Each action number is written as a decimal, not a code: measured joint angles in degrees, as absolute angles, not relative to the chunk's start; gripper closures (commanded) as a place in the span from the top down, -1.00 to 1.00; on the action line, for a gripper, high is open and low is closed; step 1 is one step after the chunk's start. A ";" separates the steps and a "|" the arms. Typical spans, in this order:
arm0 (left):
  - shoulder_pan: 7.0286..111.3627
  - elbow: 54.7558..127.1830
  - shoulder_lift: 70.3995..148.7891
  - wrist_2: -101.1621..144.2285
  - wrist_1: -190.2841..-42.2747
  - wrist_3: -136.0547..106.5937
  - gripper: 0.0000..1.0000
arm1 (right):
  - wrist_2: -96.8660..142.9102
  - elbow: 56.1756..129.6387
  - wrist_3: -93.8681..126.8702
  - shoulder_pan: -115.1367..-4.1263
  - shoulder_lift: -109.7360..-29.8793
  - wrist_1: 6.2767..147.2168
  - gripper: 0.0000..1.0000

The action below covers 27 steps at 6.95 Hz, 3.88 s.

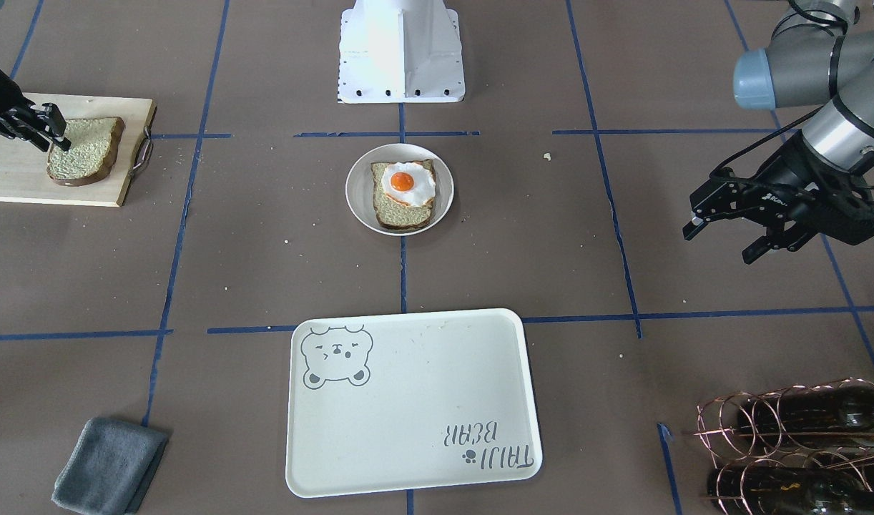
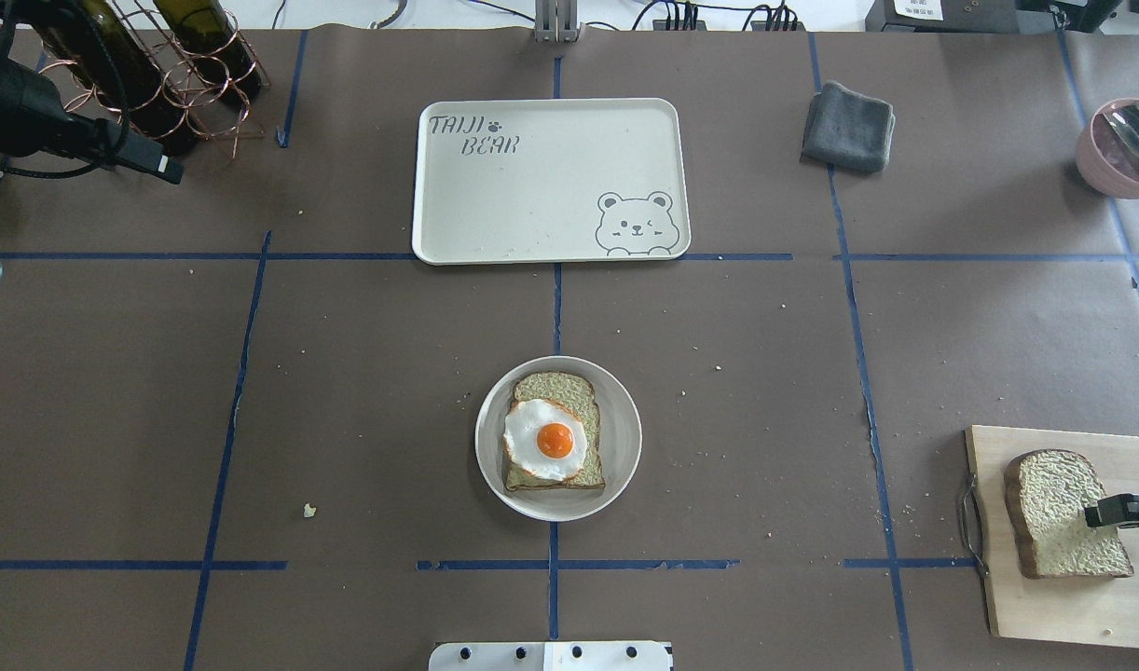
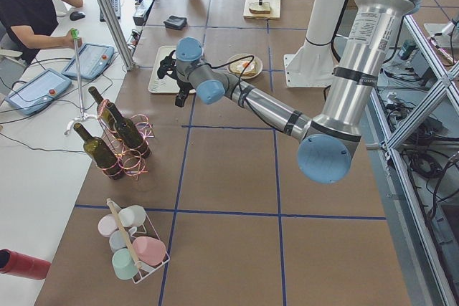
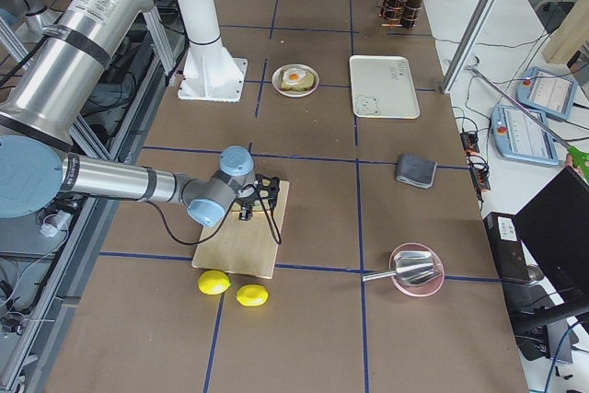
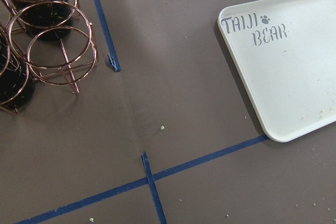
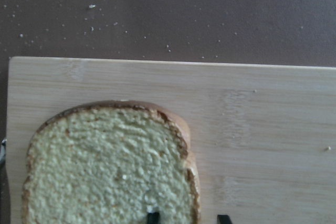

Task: Make sandwich and place on tray
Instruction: 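Reach the right gripper to the bread slice on the cutting board and grasp it, then lift the bread slice with the right gripper and carry it over the plate, then lower bread onto egg toast, open right gripper while left arm approaches plate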

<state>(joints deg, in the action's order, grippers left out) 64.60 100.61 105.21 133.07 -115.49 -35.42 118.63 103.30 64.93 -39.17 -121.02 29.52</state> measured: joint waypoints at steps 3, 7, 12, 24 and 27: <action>64.60 100.51 105.18 133.07 -115.49 -35.42 1.00 | 118.67 103.56 64.88 -39.30 -120.83 29.34 -1.00; 64.59 100.59 105.26 133.07 -115.49 -35.48 1.00 | 122.91 104.55 64.98 -44.95 -120.93 19.81 -1.00; 63.87 100.27 106.32 132.99 -115.87 -39.86 1.00 | 134.21 104.90 73.88 -53.86 -98.61 28.41 -1.00; 55.46 99.43 106.52 130.69 -124.54 -56.95 1.00 | 111.15 101.95 82.90 -25.25 -63.87 60.47 -0.66; 55.15 99.41 106.58 130.63 -124.54 -57.20 1.00 | 111.09 100.80 82.90 -25.38 -62.96 60.45 1.00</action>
<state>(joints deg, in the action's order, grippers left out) 55.15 99.41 106.58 130.63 -124.54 -57.20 111.09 100.80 82.90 -25.38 -62.96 60.45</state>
